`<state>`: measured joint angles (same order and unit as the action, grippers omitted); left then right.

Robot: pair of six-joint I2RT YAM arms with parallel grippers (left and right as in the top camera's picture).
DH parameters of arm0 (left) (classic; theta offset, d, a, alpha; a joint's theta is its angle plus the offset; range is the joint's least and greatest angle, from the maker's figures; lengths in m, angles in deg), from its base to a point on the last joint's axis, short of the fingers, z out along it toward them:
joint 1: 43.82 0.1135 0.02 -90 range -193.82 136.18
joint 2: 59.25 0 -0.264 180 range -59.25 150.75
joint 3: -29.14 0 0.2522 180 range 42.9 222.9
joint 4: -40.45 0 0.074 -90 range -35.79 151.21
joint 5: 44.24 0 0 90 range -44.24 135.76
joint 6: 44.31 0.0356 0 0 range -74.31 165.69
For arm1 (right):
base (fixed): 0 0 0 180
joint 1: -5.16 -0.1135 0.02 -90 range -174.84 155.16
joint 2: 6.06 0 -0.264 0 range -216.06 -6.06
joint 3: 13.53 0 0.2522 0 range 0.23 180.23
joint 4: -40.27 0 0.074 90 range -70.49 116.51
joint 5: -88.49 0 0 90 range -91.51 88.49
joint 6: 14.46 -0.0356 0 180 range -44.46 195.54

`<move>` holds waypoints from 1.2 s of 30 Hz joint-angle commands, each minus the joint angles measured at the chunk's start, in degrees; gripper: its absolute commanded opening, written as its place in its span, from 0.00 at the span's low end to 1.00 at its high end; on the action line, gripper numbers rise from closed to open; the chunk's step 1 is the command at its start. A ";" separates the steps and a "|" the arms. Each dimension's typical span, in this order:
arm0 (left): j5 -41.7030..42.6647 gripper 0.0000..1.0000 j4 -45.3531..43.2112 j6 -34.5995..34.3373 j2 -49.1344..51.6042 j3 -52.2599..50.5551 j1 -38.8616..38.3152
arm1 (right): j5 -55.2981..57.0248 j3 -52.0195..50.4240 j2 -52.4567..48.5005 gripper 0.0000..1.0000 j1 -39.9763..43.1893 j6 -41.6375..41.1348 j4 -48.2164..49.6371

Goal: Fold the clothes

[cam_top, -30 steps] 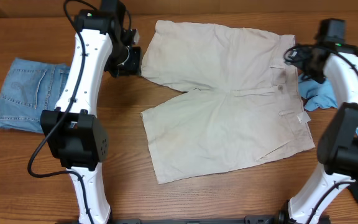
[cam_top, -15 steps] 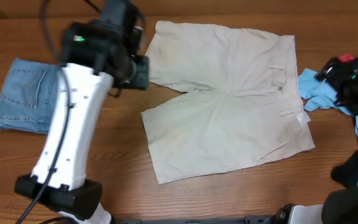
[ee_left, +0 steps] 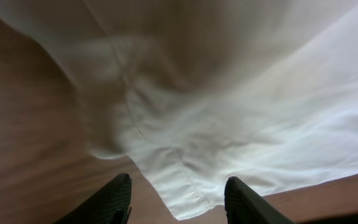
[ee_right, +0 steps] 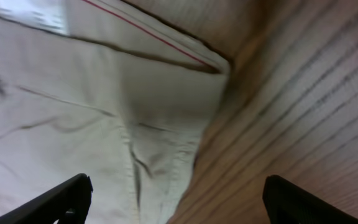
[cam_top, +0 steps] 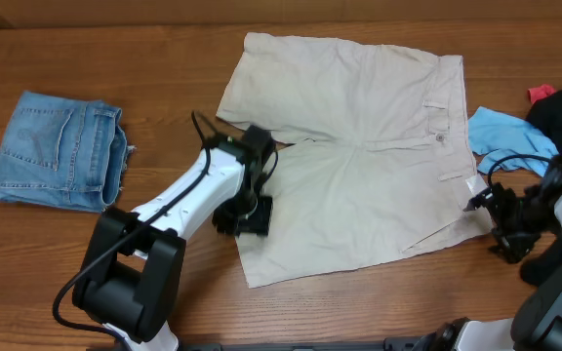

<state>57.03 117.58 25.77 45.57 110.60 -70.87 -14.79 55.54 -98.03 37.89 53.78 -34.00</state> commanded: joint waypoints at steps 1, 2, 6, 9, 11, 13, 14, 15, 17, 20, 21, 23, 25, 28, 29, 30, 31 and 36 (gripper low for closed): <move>8.52 0.50 -2.58 -1.99 -0.35 -6.40 -0.52 | -2.91 -3.39 0.35 0.88 1.79 -0.79 2.60; 9.20 0.50 -2.58 -1.97 -0.35 -6.97 -0.63 | -2.91 -3.96 0.35 0.87 1.79 -0.79 2.97; 9.20 0.49 -3.48 -3.23 -0.37 -8.63 -3.26 | -3.15 -4.70 0.35 0.88 1.75 -0.76 3.54; 7.91 0.56 -6.05 -7.76 -0.35 -10.60 -6.64 | -3.56 -4.70 0.35 0.88 1.75 -0.79 4.17; 7.80 0.57 -7.15 -10.88 -0.35 -12.44 -8.26 | -3.58 -4.68 0.35 0.88 1.75 -0.76 4.42; 7.82 0.57 -8.26 -13.29 -0.35 -14.56 -9.01 | -3.61 -4.70 0.35 0.88 1.73 -0.76 4.50; 7.85 0.56 -8.35 -13.97 -0.35 -15.23 -8.98 | -3.76 -4.70 0.35 0.88 1.73 -0.74 4.52; 7.85 0.56 -8.39 -13.99 -0.35 -15.72 -8.98 | -4.48 -4.68 0.35 0.88 1.75 -0.44 4.57; 7.82 0.45 -8.39 -13.99 -0.35 -16.70 -8.98 | -5.86 -4.70 0.35 0.87 1.73 -0.35 4.96; 7.87 0.23 -8.57 -14.10 -0.35 -16.98 -8.98 | -6.10 -4.70 0.35 0.87 1.73 -0.37 5.90; 7.85 0.21 -8.17 -14.73 -0.37 -16.96 -8.98 | -6.12 -4.70 0.35 0.87 1.73 -0.37 6.23; 8.02 0.42 -7.50 -13.92 -0.48 -16.96 -8.98 | -6.10 -4.70 0.35 0.87 1.73 -0.37 6.27; 7.15 0.49 -7.06 -13.68 -1.11 -16.96 -8.98 | -6.10 -4.70 0.35 0.87 1.73 -0.37 6.43; 7.15 0.59 -6.58 -13.70 -4.20 -16.96 -8.98 | -6.10 -4.70 0.35 0.87 1.73 -0.37 6.49; 6.64 0.64 -5.97 -14.80 -5.66 -16.96 -9.11 | -6.10 -4.70 0.35 0.87 1.73 -0.37 6.49; 5.38 0.68 -5.22 -15.93 -6.88 -16.98 -9.35 | -6.10 -4.70 0.35 0.87 1.73 -0.37 6.49; 4.42 0.69 -4.70 -16.96 -7.37 -16.98 -9.42 | -6.10 -4.70 0.35 0.87 1.73 -0.37 6.51; 1.57 0.64 -2.97 -22.49 -7.87 -17.57 -9.62 | -6.10 -4.68 0.35 0.87 1.75 -0.37 6.71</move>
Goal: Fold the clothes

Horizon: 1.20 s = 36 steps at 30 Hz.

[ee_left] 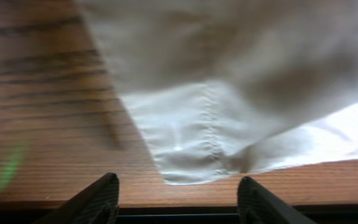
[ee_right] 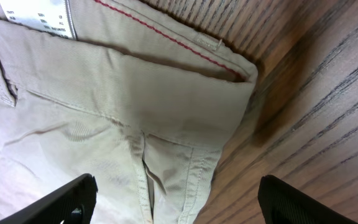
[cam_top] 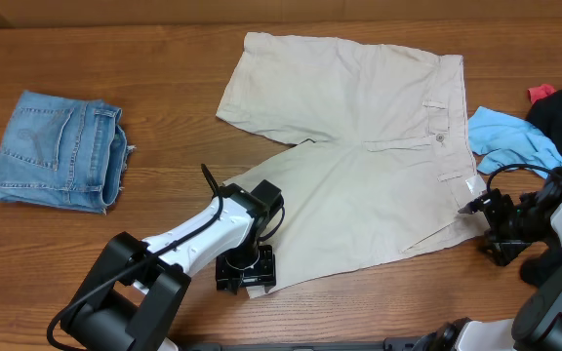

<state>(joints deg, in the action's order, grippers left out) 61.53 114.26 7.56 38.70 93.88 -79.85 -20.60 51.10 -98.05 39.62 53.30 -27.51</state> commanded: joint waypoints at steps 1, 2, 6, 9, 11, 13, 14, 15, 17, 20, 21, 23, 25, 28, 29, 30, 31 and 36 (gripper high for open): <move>-3.91 0.64 0.07 -5.44 -1.01 -1.27 -1.03 | -0.28 -0.24 0.37 0.87 0.02 0.11 0.22; -4.96 0.64 -0.33 -6.45 -1.01 -1.68 -1.44 | -0.28 -0.24 0.37 0.87 0.02 0.11 0.24; -6.95 0.58 -5.60 -11.37 -0.98 -5.29 -3.65 | -0.28 -0.26 0.37 0.87 0.02 0.11 0.74; -7.02 0.36 -8.33 -12.63 -0.98 -6.69 -3.72 | -0.28 -0.26 0.37 0.87 0.00 0.11 0.90; -7.21 0.14 -8.48 -12.72 -0.98 -6.69 -3.74 | -0.28 -0.26 0.37 0.87 0.00 0.11 1.01; -7.28 0.04 -8.26 -12.70 -1.01 -6.67 -3.72 | -0.28 -0.26 0.37 0.86 0.02 0.13 1.05; -7.58 0.04 -7.98 -12.66 -1.01 -6.56 -3.63 | -0.28 -0.24 0.37 0.86 0.02 0.13 1.03; -9.01 0.04 -6.47 -12.68 -1.03 -6.19 -3.23 | -0.33 -0.24 0.37 0.86 0.00 0.13 1.07; -11.63 0.04 -2.27 -12.66 -2.03 -5.11 -1.36 | -2.34 -0.24 0.37 0.81 -0.02 2.89 1.07; -13.25 0.04 -0.33 -12.09 -4.76 -4.90 1.33 | -4.50 -0.39 0.37 0.77 -1.42 4.66 -0.22; -13.20 0.04 -0.33 -11.52 -6.01 -4.90 2.32 | -4.13 -0.83 0.37 0.77 -2.36 4.68 -0.31; -13.25 0.04 -0.33 -11.13 -8.79 -4.90 3.98 | -3.91 -3.32 0.35 0.74 -5.09 3.48 0.50; -13.60 0.04 -0.35 -10.91 -10.64 -4.90 4.44 | -1.31 -6.51 0.35 0.77 -7.28 -1.11 1.66; -14.27 0.04 -0.09 -10.27 -11.32 -4.90 4.42 | 4.11 -8.07 0.37 0.78 -7.54 -3.78 2.32; -14.45 0.04 0.04 -10.21 -11.30 -4.90 4.42 | 4.87 -8.09 0.35 0.78 -7.34 -3.76 1.84; -14.78 0.04 0.17 -10.05 -11.30 -4.90 4.44 | 5.40 -8.11 0.35 0.76 -7.30 -3.74 1.11; -14.91 0.04 0.17 -10.03 -11.30 -4.90 4.44 | 5.66 -8.11 0.37 0.71 -7.30 -3.74 0.70; -14.93 0.04 0.13 -9.42 -11.30 -4.90 4.52 | 15.78 -7.74 0.37 0.78 -5.09 -5.16 1.53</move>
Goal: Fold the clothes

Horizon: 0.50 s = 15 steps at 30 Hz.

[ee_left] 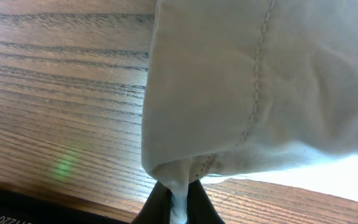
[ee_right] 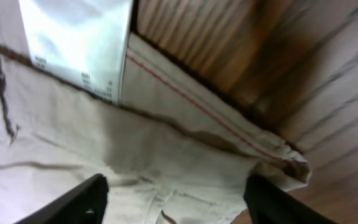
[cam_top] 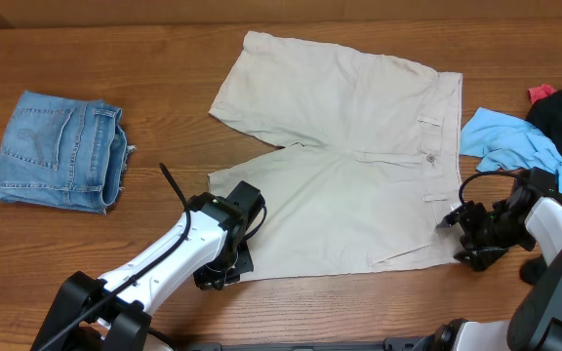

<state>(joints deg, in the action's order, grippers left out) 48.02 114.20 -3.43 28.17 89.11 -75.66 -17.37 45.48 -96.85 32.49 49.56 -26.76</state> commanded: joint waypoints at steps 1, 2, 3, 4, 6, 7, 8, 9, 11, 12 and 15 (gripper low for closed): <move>-1.40 0.04 0.24 1.84 -0.76 -0.13 0.33 | 12.59 -1.90 -0.83 0.78 3.10 -1.55 1.46; -1.40 0.04 0.22 2.01 -0.76 -0.13 0.33 | 12.61 -1.68 -0.83 0.78 4.52 -1.53 1.84; -1.38 0.04 0.22 2.01 -0.76 -0.13 0.33 | 12.59 -1.68 -0.83 0.78 5.31 -1.53 1.75; -1.38 0.04 0.22 2.01 -0.76 -0.13 0.33 | 12.85 -1.68 -0.83 0.78 6.19 -1.51 1.40; -1.36 0.04 0.15 1.99 -0.76 -0.13 0.33 | 12.79 -1.68 -0.83 0.79 7.34 -1.53 1.86; -1.40 0.04 0.11 2.01 -0.76 -0.13 0.33 | 12.79 -1.68 -0.83 0.79 7.67 -1.53 1.81; -1.40 0.04 0.13 2.08 -0.76 -0.13 0.33 | 12.70 -1.70 -0.83 0.79 7.78 -1.51 1.18; -1.38 0.04 0.13 2.25 -0.76 -0.13 0.33 | 12.55 -1.70 -0.83 0.79 7.67 -1.36 0.24; -1.38 0.04 0.11 2.25 -0.76 -0.13 0.33 | 11.98 -1.75 -0.83 0.76 7.50 -0.63 -0.50; -1.38 0.04 -0.02 2.25 -0.76 -0.13 0.33 | 11.91 -1.79 -0.83 0.69 7.50 -0.63 -0.79; -1.38 0.04 -0.31 2.23 -0.76 -0.13 0.33 | 11.87 -2.08 -0.83 0.32 7.52 -0.66 -1.44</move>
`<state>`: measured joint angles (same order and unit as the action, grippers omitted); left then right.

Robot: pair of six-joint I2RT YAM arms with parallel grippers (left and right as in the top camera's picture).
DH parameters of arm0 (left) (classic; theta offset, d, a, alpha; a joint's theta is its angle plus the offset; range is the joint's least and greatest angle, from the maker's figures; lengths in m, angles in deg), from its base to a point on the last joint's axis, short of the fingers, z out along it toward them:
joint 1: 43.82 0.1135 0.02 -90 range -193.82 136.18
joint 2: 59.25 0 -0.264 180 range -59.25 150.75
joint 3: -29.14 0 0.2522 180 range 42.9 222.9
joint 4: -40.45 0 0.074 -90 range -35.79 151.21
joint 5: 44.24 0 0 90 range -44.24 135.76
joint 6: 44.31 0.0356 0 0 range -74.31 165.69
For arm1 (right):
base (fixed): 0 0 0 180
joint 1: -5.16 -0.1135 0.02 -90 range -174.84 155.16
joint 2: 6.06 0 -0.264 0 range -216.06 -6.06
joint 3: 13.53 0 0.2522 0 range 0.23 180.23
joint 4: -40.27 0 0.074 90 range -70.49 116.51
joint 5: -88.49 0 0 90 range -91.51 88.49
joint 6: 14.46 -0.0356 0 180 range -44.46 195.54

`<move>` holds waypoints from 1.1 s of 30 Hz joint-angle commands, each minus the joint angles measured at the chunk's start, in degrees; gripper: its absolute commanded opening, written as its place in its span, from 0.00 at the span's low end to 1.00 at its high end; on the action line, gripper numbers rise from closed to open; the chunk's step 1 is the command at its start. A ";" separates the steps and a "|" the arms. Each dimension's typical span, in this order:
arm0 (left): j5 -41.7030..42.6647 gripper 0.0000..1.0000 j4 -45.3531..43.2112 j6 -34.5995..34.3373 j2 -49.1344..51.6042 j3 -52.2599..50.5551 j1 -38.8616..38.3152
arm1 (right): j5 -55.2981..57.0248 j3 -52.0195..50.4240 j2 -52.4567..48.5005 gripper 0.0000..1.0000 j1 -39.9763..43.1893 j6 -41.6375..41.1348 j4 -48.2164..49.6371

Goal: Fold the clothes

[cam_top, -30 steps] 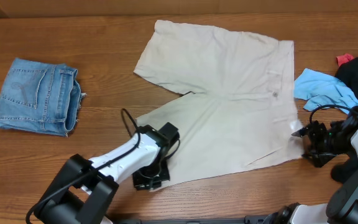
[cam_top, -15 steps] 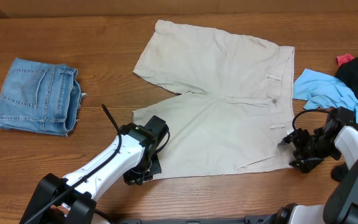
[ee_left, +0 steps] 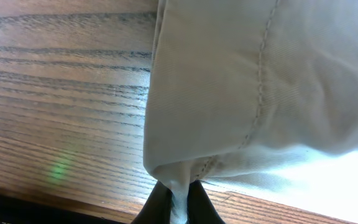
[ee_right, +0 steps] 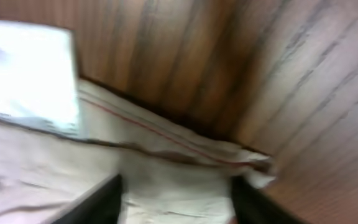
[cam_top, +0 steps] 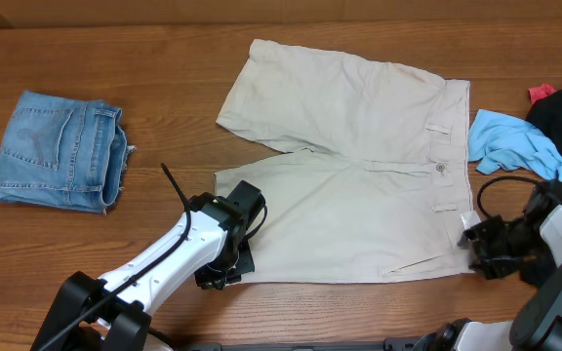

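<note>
Beige shorts (cam_top: 349,166) lie spread flat on the wooden table, waist to the right. My left gripper (cam_top: 224,268) is at the near leg's hem corner. The left wrist view shows that gripper (ee_left: 179,202) shut on a pinch of the stitched hem (ee_left: 253,112). My right gripper (cam_top: 478,249) is at the near corner of the waistband. In the blurred right wrist view, its fingers (ee_right: 107,199) stand apart on either side of the waistband corner (ee_right: 185,149), next to a white label (ee_right: 30,74).
Folded blue jeans (cam_top: 59,149) rest at the left. A light-blue cloth (cam_top: 510,141), a black garment and a red item (cam_top: 540,93) are heaped at the right edge, touching the shorts' waist. The table's near edge runs just below both grippers.
The shorts and the blue cloth have shifted slightly right. My right gripper is a little further right, its fingers closer together around the waistband corner. The left gripper still holds the hem.
At first my left gripper hung open over the near leg and the right stood open by the waistband. The left then sat open at the hem corner near the table edge. Later it was shut on the hem, and the right's fingers have narrowed around the waistband corner.
</note>
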<state>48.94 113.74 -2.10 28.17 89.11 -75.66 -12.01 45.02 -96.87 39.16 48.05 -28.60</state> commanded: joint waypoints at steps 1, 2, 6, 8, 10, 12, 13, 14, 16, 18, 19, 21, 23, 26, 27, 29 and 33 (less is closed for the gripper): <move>-2.29 0.04 0.02 0.90 -0.76 -0.13 0.33 | 6.12 -1.60 -0.81 0.19 0.85 0.85 0.61; -2.29 0.04 0.02 0.90 -0.76 -0.13 0.33 | 5.03 -1.53 -0.81 0.05 0.83 0.90 1.25; -2.14 0.04 0.92 0.92 -0.94 -0.13 0.33 | -2.73 0.90 -0.48 0.04 0.83 5.77 -0.17; -2.40 0.04 2.27 0.92 -1.64 0.28 0.33 | -5.90 3.93 1.27 0.04 0.83 8.81 -4.72; -2.56 0.04 3.52 0.90 -3.30 1.07 0.33 | -7.54 6.25 3.82 0.04 0.83 10.91 -7.28; -2.56 0.04 4.15 0.90 -5.31 1.99 0.33 | -8.74 8.72 7.32 0.04 0.83 11.54 -9.11; -2.80 0.04 4.46 0.90 -6.36 2.60 0.33 | -8.92 10.14 9.29 0.04 0.83 11.54 -9.84; -3.58 0.04 5.09 0.90 -7.80 3.65 0.33 | -8.92 11.69 11.82 0.04 0.83 11.54 -10.43; -5.14 0.04 6.60 0.92 -9.60 5.49 0.33 | -8.92 13.33 15.10 0.04 0.83 11.47 -11.28; -6.86 0.04 8.96 0.92 -10.71 7.54 0.33 | -9.05 14.23 17.20 0.04 0.83 11.50 -12.24; -7.78 0.04 10.01 0.92 -10.97 8.28 0.35 | -9.31 14.49 18.10 0.04 0.83 11.52 -12.61; -9.90 0.04 13.00 0.90 -11.47 10.38 0.33 | -9.68 14.78 19.78 0.04 0.83 12.00 -12.76; -12.02 0.04 16.90 0.87 -11.98 13.14 0.33 | -12.55 16.04 21.84 0.04 0.83 13.44 -13.75; -12.81 0.04 23.06 0.96 -13.46 18.75 0.33 | -13.60 22.49 24.96 0.04 0.83 14.05 -18.67; -12.90 0.04 26.32 1.75 -14.56 22.21 0.33 | -13.62 26.82 26.43 0.04 0.83 14.01 -21.75; -13.31 0.04 30.53 2.86 -15.61 27.15 0.33 | -13.62 33.83 27.71 0.04 0.76 13.79 -26.23; -16.09 0.04 37.31 5.20 -16.33 35.98 0.33 | -13.62 43.47 27.85 0.04 -0.07 13.81 -31.74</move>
<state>39.58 148.18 -0.40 13.33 119.82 -75.70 -27.49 81.06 -69.81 39.40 61.25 -59.09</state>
